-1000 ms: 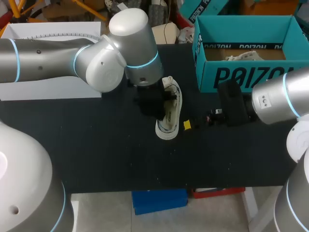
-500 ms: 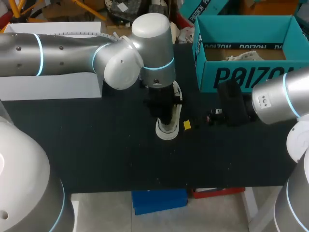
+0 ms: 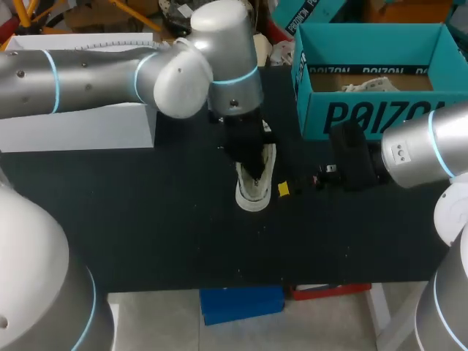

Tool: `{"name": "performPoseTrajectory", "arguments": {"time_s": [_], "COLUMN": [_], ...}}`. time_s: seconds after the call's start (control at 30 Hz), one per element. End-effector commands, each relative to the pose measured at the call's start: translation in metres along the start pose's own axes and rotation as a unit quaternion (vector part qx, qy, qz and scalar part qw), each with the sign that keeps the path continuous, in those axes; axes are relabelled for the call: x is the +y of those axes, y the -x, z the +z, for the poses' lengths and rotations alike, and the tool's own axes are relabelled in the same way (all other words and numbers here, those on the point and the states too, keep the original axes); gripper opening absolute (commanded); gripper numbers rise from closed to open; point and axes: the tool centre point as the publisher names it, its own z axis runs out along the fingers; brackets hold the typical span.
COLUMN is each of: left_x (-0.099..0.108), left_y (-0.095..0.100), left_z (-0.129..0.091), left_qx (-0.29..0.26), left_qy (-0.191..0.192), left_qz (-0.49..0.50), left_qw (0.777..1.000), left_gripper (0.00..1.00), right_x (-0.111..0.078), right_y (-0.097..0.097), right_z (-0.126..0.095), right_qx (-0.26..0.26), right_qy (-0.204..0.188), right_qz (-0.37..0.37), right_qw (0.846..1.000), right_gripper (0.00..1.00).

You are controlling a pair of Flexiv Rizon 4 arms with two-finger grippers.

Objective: Take the shoe out of the shoebox, open the shoe tongue, remove and reinsert the insole, then place the shoe into the shoebox

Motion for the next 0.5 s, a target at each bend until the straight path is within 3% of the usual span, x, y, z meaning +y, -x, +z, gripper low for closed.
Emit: {"name": "performPoseTrajectory", "arguments": {"time_s": [0.03, 0.27, 0.33, 0.5], "left_x": [0.001, 0.030, 0.041, 0.070], "left_y": [-0.020, -0.029, -0.031, -0.030], "left_z": [-0.040, -0.093, -0.100, -0.104], "left_qx": [-0.091, -0.212, -0.216, -0.239], "left_qy": [-0.019, 0.006, 0.033, 0.047], "left_qz": [-0.024, -0.120, -0.139, -0.172], "left_qw": [0.995, 0.970, 0.966, 0.954], "left_gripper": [0.00, 0.00, 0.00, 0.00], "right_x": [0.000, 0.000, 0.000, 0.000], "right_y": [-0.001, -0.001, -0.001, -0.001], "right_z": [0.001, 0.001, 0.001, 0.001], "right_qx": [-0.002, -0.002, -0.002, -0.002], "right_qy": [0.000, 0.000, 0.000, 0.000], "right_qz": [0.001, 0.001, 0.001, 0.001], "right_qw": [1.000, 1.000, 1.000, 1.000], "right_gripper": [1.00, 1.00, 1.00, 1.00]}}
